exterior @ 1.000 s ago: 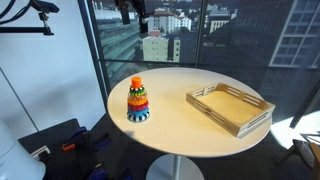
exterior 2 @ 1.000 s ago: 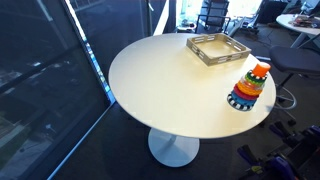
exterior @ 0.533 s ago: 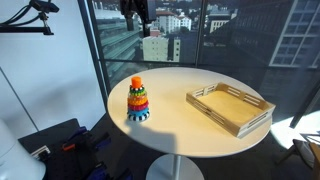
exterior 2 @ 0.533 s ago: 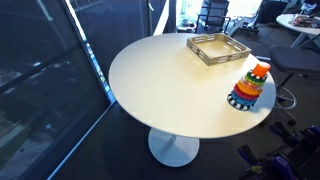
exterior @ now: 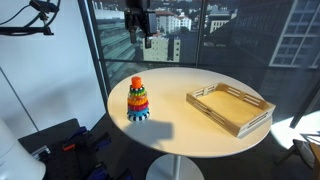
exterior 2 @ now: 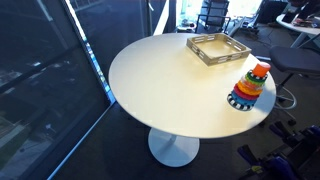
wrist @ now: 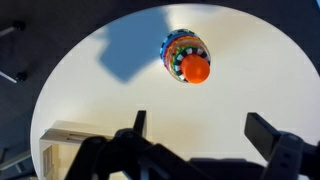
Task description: Put the small white and black ring on the table
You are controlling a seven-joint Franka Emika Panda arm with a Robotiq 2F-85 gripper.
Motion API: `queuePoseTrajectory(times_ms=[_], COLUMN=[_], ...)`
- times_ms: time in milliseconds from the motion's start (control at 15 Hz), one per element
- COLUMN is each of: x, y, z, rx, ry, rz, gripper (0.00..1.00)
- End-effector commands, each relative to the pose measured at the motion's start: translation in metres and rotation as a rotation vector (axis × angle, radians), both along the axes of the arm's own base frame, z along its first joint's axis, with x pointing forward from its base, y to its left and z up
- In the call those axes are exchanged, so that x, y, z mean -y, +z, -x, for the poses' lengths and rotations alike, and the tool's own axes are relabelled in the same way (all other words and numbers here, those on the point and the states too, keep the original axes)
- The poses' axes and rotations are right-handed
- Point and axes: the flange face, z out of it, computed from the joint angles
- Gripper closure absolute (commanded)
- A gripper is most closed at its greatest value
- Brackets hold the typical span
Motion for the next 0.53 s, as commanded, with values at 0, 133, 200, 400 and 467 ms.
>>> queuePoseTrajectory(times_ms=[0, 133, 200, 400, 467], x=[-0.001, -0.002, -0.002, -0.008, -0.011], y=[-0.001, -0.002, -0.002, -0.015, -0.022], z=[-0.001, -0.001, -0.001, -0.002, -0.002], rx=[-0.005, -0.008, -0.008, -0.014, -0.022], ry=[0.003, 0.005, 0.005, 0.015, 0.023], rz=[0.001, 0.001, 0.001, -0.002, 0.000], gripper=[0.00, 0.00, 0.00, 0.00, 0.00])
